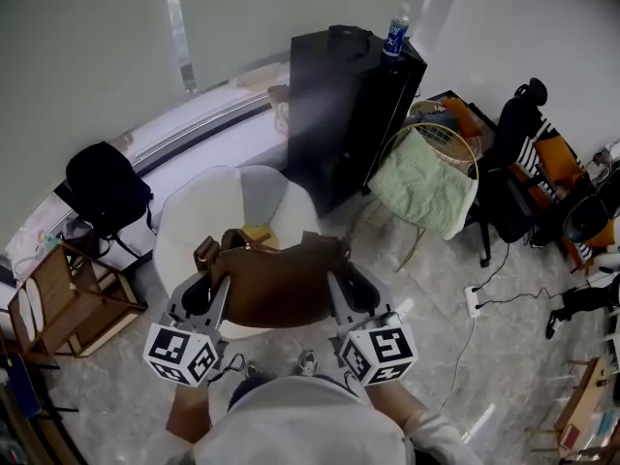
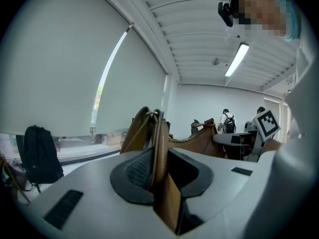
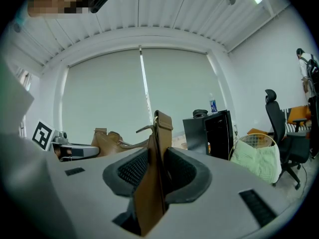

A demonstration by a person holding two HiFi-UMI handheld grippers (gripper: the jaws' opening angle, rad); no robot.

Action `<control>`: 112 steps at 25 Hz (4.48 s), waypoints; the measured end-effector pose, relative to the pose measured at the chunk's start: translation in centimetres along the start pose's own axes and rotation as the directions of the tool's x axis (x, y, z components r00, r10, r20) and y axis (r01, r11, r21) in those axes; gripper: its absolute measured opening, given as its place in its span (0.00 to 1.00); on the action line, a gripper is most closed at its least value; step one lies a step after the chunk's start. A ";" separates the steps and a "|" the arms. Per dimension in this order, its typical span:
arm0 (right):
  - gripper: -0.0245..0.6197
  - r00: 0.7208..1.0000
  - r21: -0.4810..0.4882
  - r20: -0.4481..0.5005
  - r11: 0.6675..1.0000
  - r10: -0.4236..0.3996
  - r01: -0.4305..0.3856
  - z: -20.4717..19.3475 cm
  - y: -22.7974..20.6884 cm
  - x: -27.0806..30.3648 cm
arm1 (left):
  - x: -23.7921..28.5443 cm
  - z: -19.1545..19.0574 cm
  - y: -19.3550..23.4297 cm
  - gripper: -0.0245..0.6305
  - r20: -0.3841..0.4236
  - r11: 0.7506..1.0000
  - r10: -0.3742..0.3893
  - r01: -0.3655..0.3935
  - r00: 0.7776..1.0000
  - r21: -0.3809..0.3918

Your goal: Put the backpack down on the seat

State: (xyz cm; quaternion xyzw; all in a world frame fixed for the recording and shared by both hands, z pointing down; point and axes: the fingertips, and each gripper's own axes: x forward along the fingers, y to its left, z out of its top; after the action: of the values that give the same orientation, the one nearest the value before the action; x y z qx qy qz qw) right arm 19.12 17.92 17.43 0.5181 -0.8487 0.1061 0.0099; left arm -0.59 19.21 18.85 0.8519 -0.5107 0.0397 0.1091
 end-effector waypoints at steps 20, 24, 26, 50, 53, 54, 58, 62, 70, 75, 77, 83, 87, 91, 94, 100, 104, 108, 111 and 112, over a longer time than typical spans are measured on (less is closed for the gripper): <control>0.25 0.998 0.026 -0.051 0.999 0.025 -0.024 -1.0 -1.8 7.6 | 5.0 -0.6 4.9 0.19 -0.037 0.998 0.045 -0.047 0.998 -0.040; 0.25 0.999 0.031 -0.038 0.999 -0.005 0.006 -0.8 -0.7 10.4 | 6.0 0.1 7.9 0.19 -0.034 0.999 0.016 -0.017 0.999 -0.031; 0.25 0.999 0.033 -0.032 0.999 -0.016 0.017 -0.8 0.0 11.9 | 6.4 0.5 9.7 0.19 -0.029 1.000 0.005 -0.006 1.000 -0.026; 0.25 0.992 0.036 -0.105 0.997 0.073 -0.070 -0.6 -4.0 27.4 | 16.9 1.1 19.0 0.19 -0.034 0.992 0.092 -0.095 0.995 -0.084; 0.24 0.987 0.036 -0.130 0.996 0.090 -0.086 -1.4 -5.4 29.4 | 18.7 0.3 19.8 0.19 -0.043 0.989 0.108 -0.112 0.993 -0.096; 0.24 0.986 0.037 -0.139 0.995 0.094 -0.090 -1.6 -5.9 30.1 | 19.4 0.0 20.0 0.19 -0.046 0.988 0.112 -0.117 0.993 -0.100; 0.24 0.978 0.036 -0.174 0.993 0.115 -0.111 -3.0 -7.5 32.6 | 21.8 -1.5 21.2 0.19 -0.064 0.984 0.126 -0.133 0.990 -0.121; 0.24 0.971 0.041 -0.203 0.991 0.130 -0.124 -4.9 -8.5 35.0 | 23.6 -3.1 22.6 0.19 -0.083 0.981 0.139 -0.149 0.987 -0.126; 0.24 0.958 0.038 -0.243 0.988 0.154 -0.150 -9.6 -9.9 39.0 | 26.2 -7.2 25.1 0.19 -0.107 0.971 0.188 -0.201 0.976 -0.131; 0.24 0.949 0.034 -0.266 0.986 0.168 -0.165 -12.3 -10.3 41.1 | 27.1 -10.0 26.4 0.19 -0.119 0.962 0.219 -0.235 0.968 -0.139; 0.24 0.945 0.035 -0.276 0.984 0.175 -0.172 -13.5 -10.4 41.9 | 27.4 -11.1 27.1 0.19 -0.122 0.957 0.232 -0.249 0.965 -0.146; 0.24 0.932 0.037 -0.305 0.980 0.196 -0.194 -17.4 -10.2 44.3 | 28.1 -15.1 29.2 0.19 -0.142 0.938 0.266 -0.290 0.953 -0.188; 0.23 0.929 0.046 -0.313 0.980 0.196 -0.191 -19.9 -10.6 45.7 | 28.8 -17.5 30.3 0.19 -0.145 0.932 0.268 -0.295 0.952 -0.213; 0.23 0.922 0.059 -0.330 0.979 0.203 -0.194 -22.9 -11.1 46.8 | 29.7 -20.1 31.4 0.19 -0.152 0.927 0.275 -0.304 0.949 -0.219; 0.23 0.916 0.059 -0.343 0.978 0.208 -0.201 -25.0 -11.1 47.7 | 30.2 -22.1 32.4 0.19 -0.161 0.923 0.280 -0.311 0.947 -0.226; 0.23 0.912 0.046 -0.355 0.978 0.204 -0.201 -29.2 -11.2 49.3 | 30.9 -26.5 34.0 0.19 -0.167 0.915 0.281 -0.317 0.945 -0.249; 0.23 0.909 0.048 -0.364 0.979 0.203 -0.199 -32.2 -11.5 50.2 | 31.5 -29.3 34.9 0.19 -0.175 0.916 0.277 -0.315 0.945 -0.250; 0.23 0.904 0.048 -0.373 0.977 0.211 -0.208 -34.7 -11.4 51.1 | 31.9 -31.6 36.1 0.19 -0.184 0.901 0.305 -0.346 0.934 -0.263; 0.22 0.898 0.043 -0.382 0.975 0.218 -0.218 -36.4 -11.6 51.7 | 32.2 -33.3 36.5 0.19 -0.196 0.891 0.319 -0.364 0.927 -0.273; 0.22 0.898 0.041 -0.382 0.975 0.218 -0.219 -36.9 -11.8 52.0 | 32.4 -33.8 36.6 0.19 -0.196 0.891 0.319 -0.364 0.927 -0.273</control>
State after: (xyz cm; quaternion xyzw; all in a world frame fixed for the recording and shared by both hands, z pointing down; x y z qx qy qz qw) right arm 1.97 -25.86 62.06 0.3886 -0.8831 0.2048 0.1647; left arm -15.87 -17.69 62.90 0.7164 -0.6432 0.0411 0.2672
